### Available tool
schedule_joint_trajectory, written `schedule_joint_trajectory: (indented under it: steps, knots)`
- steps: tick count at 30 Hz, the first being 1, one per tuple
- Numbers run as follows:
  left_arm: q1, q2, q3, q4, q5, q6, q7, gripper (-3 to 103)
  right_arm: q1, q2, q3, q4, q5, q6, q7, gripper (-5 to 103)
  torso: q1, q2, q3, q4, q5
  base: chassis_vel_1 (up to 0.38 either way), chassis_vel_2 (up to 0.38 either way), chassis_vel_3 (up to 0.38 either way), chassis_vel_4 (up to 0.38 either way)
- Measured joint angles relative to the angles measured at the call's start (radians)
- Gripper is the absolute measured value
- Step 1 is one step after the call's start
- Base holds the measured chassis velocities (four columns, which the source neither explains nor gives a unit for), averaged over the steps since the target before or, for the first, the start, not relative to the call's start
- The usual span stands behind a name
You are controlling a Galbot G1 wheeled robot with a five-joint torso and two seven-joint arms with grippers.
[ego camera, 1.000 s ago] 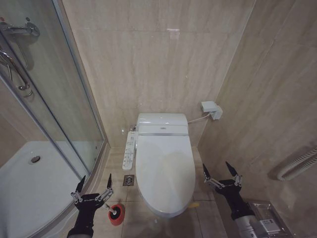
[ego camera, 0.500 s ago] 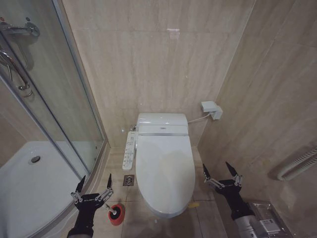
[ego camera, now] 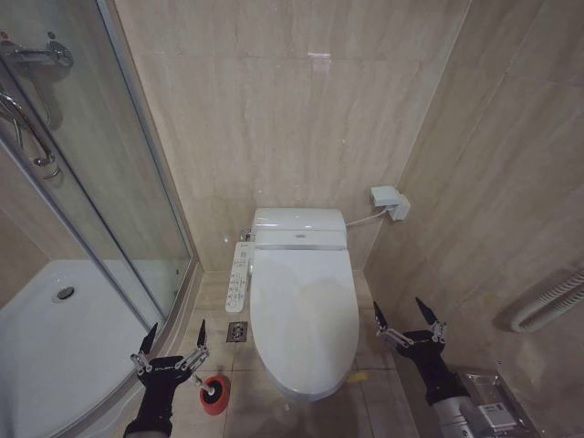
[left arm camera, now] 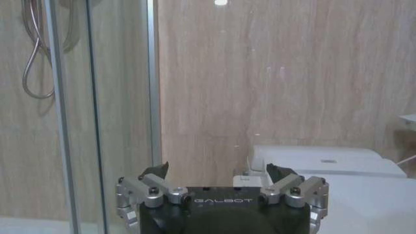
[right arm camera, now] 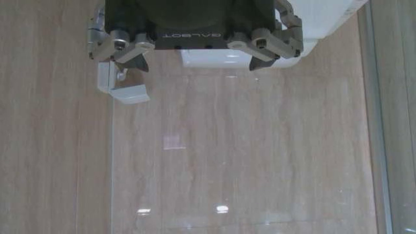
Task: Open the toilet lid, clean the toilet bowl with a toilet brush, close the toilet lid, and flush.
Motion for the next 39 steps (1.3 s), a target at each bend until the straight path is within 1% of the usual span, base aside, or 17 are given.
schedule_joint_trajectory:
  steps: [39]
  knots:
    - [0.0,0.0,0.0,0.0,0.0,0.0,0.0,98,0.0,0.0,0.0,0.0,0.0,0.0,0.0,100,0.0,0.0,0.0,0.0,0.0,0.0,0.0,0.0,0.0]
